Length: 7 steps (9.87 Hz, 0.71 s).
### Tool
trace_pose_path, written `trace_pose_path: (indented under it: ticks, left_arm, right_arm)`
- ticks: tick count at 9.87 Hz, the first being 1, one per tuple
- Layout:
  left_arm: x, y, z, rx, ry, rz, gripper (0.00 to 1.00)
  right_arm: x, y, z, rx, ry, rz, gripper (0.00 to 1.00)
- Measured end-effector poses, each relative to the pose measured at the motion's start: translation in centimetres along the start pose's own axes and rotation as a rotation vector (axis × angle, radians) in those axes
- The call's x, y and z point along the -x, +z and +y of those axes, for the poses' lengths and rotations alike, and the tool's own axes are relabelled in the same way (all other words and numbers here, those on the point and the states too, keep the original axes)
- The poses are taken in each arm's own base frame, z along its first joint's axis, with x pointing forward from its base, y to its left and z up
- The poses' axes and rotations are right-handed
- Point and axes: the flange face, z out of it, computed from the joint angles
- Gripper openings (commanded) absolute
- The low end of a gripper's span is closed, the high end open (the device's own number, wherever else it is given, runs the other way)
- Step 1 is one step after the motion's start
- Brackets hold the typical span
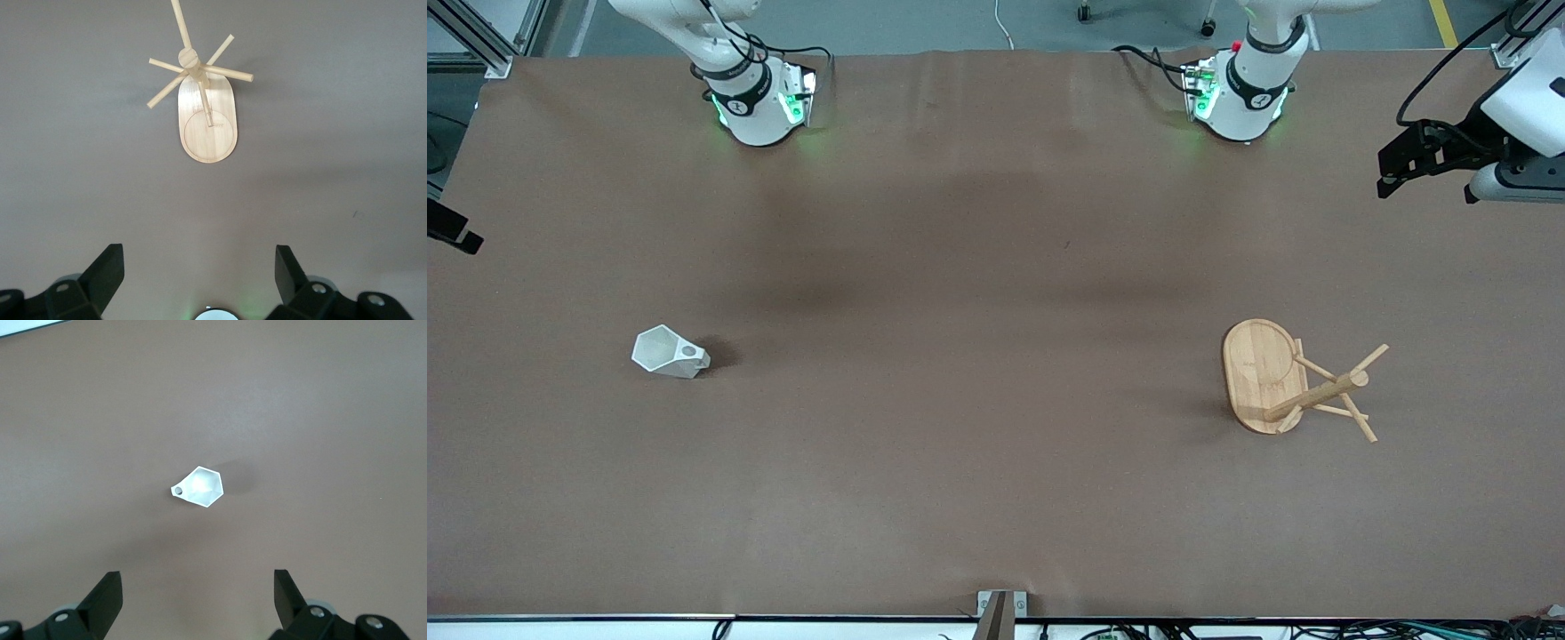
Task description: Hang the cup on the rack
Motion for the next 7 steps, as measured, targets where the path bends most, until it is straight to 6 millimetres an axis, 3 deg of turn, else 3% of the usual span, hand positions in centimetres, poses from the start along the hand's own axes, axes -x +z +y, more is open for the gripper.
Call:
trace_pose_path:
  ticks: [2, 3, 4, 7]
  left_arm:
    - [-0.2, 0.4, -1.3, 0.001, -0.020, -0.007, 1.00]
    - [-0.4, 0.6, -1.7, 0.002, -0.023, -0.012, 1.00]
    - [-0.4, 0.7, -1.5, 0.002, -0.019, -0.013, 1.00]
    - [-0.3, 0.8, -1.2, 0.002, -0.012, -0.029, 1.00]
  right_arm:
    - [-0.1, 0.6, 0.0, 0.001, -0.002, -0.014, 1.00]
    - [-0.7, 2.4, -0.1, 0.004, -0.003, -0.025, 1.00]
    - [-1.9, 5.6, -0.2, 0.006, -0.002, -0.025, 1.00]
    - [-4.5, 20.1, 0.7, 0.019, -0.020, -0.015, 1.00]
